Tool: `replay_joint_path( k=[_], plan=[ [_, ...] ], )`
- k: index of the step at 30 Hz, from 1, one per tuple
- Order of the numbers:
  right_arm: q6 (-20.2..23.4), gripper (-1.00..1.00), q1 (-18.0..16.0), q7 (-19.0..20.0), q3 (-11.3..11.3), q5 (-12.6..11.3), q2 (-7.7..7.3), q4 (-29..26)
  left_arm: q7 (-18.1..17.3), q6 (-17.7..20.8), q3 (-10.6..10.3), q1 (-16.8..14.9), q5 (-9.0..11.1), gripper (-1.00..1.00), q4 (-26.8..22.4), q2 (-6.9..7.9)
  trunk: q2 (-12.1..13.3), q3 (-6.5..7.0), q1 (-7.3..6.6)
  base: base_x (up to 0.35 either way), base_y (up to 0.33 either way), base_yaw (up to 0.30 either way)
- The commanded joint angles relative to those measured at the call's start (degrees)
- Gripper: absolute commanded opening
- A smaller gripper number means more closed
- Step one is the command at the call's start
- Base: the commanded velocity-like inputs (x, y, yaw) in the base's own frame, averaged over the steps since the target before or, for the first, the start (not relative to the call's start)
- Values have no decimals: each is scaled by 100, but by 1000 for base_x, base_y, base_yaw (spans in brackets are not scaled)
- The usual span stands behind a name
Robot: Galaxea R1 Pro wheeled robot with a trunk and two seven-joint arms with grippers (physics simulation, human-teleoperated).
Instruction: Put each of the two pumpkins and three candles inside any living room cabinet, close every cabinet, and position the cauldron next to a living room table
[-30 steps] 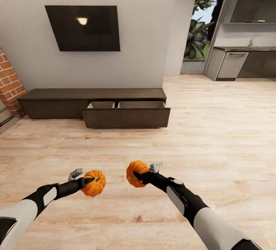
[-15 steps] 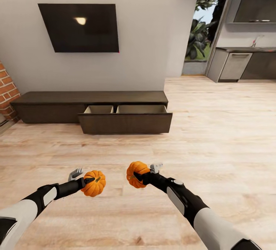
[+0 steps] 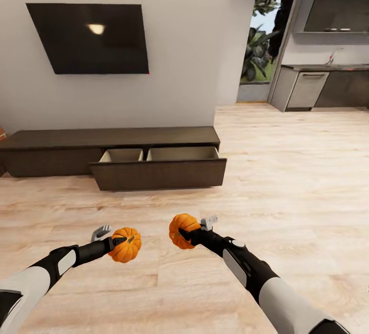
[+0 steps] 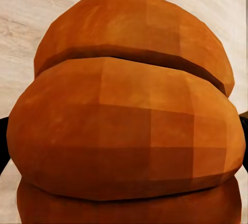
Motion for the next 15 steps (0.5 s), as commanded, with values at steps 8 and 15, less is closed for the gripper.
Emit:
replay_joint_path(
  k=[8,15],
  plan=[
    [-19,-100,-1,1,-12,-11,0,3,-6,5,48,2,18,-100,-3,0,0,13,0,336,0,-45],
    [-20,-100,-1,1,-12,-11,-1,3,-6,5,48,-1,18,-100,-3,0,0,13,0,336,0,0]
  ],
)
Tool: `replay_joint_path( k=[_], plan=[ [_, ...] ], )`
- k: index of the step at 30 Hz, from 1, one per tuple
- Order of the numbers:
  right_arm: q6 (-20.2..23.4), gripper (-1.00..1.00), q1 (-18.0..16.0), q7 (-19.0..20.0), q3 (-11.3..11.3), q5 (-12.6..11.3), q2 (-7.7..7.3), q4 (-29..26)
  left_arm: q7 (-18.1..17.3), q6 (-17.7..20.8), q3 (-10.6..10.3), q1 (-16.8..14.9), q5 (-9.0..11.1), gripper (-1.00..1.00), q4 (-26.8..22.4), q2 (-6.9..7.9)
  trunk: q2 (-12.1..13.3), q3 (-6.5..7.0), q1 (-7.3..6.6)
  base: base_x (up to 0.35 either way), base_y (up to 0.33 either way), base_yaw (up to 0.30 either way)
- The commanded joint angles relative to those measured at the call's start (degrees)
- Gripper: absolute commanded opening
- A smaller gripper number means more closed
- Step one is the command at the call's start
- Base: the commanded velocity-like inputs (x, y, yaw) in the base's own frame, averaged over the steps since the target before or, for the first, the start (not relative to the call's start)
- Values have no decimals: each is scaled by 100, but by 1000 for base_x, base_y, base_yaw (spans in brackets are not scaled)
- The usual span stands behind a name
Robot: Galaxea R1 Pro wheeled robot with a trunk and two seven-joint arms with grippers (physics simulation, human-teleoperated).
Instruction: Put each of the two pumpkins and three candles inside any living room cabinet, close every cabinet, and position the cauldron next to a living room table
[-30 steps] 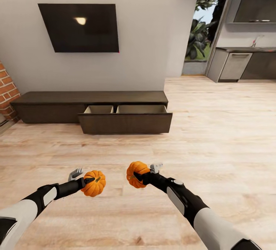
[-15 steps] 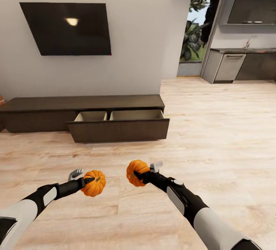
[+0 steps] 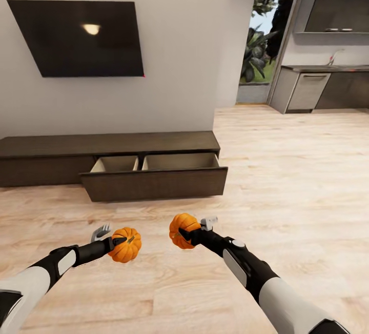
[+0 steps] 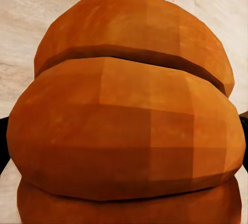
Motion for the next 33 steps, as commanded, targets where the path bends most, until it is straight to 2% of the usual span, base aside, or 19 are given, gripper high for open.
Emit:
replay_joint_path(
  k=[1,21,25,33],
  plan=[
    [0,-100,-1,1,-4,-13,-2,-4,-6,5,49,-3,19,-100,-4,0,0,1,0,336,0,0],
    [-16,-100,1,1,-4,-32,2,5,2,5,48,2,19,-100,5,-1,0,1,0,336,0,0],
    [-206,-100,0,-6,-4,-47,3,16,3,5,51,2,19,-100,5,-1,0,1,0,336,0,0],
    [-237,-100,0,-8,3,-42,2,91,3,5,49,2,19,-100,5,-2,0,1,0,336,0,0]
  ],
)
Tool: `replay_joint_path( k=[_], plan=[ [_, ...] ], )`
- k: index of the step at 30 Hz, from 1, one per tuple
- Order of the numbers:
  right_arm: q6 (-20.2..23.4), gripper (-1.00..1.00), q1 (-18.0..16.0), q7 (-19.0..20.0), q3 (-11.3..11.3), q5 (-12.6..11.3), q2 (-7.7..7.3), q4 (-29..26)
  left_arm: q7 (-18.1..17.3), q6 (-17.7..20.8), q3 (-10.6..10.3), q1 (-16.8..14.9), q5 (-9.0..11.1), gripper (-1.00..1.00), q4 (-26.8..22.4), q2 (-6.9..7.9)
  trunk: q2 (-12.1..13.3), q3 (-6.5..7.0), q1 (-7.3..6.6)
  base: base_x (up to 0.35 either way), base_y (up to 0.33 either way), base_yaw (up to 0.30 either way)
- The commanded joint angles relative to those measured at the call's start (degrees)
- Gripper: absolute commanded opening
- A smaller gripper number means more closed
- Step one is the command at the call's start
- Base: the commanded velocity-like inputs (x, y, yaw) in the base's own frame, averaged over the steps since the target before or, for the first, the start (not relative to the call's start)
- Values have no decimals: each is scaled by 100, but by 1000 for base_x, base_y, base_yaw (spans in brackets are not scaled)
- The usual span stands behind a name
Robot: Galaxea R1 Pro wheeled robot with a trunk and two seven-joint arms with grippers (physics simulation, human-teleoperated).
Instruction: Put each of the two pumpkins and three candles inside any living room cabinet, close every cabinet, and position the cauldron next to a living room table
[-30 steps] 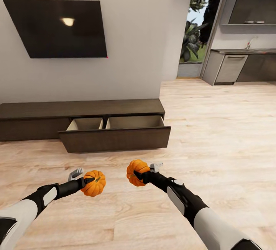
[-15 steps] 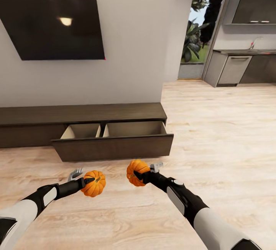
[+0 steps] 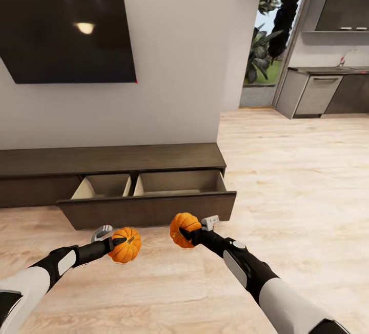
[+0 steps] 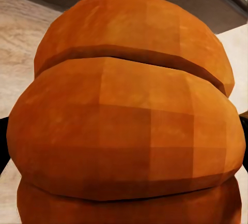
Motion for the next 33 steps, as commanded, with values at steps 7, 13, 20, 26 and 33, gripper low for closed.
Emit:
replay_joint_path(
  k=[7,13,20,26,33],
  plan=[
    [-8,-100,0,8,-11,17,1,-63,-92,-2,48,-5,29,-100,-28,49,0,1,0,336,0,0],
    [112,-100,7,24,-76,-29,-75,-158,-802,-29,151,15,62,-100,-37,122,0,0,0,224,0,0],
    [142,-100,30,1,-21,5,-5,5,-760,-5,26,55,54,-100,-86,129,0,0,0,0,0,0],
    [-50,-100,33,-9,116,16,0,128,-753,-4,21,60,53,-100,-91,125,0,0,0,0,0,0],
    [-62,-100,34,-29,121,17,6,122,-753,-7,21,60,45,-100,-91,126,0,0,0,0,0,0]
  ],
)
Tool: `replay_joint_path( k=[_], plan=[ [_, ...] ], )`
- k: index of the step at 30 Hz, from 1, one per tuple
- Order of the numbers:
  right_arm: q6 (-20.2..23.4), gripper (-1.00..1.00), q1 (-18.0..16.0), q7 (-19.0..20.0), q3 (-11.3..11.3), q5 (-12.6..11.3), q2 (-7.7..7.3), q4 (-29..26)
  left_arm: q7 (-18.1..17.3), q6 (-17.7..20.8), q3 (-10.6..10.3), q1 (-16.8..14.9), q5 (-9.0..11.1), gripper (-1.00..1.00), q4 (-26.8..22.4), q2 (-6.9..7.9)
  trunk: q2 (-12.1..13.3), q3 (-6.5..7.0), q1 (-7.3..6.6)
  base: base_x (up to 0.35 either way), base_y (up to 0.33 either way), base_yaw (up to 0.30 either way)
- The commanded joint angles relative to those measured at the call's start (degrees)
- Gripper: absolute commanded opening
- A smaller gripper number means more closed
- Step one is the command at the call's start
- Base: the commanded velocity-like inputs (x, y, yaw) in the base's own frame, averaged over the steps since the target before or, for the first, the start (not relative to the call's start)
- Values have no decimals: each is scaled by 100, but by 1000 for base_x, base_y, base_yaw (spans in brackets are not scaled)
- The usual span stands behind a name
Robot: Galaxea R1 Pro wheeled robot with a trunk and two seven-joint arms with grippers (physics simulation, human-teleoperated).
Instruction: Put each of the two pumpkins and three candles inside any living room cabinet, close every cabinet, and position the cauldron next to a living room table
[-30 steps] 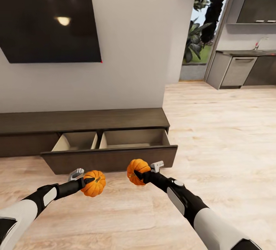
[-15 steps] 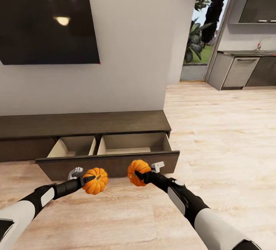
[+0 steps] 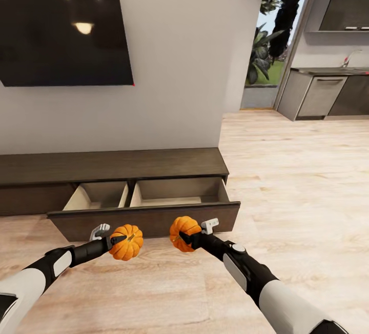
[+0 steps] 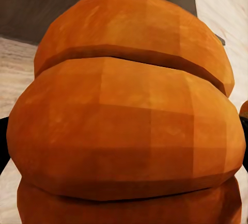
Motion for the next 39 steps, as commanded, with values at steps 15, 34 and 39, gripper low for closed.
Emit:
replay_joint_path(
  k=[15,34,39],
  plan=[
    [2288,-100,0,857,-1326,-2,-336,-1629,-1621,1362,53,-70,15,-100,-1826,340,0,0,0,270,0,0],
    [3160,-100,-31,1104,-2492,24,-328,-1935,-1563,2029,1184,-21,-30,-100,-2426,398,0,0,0,337,0,0],
    [3148,-100,-127,1097,-2485,43,-332,-1142,-1560,1892,1164,-12,-48,-100,-2109,269,0,0,0,338,0,0]
  ],
)
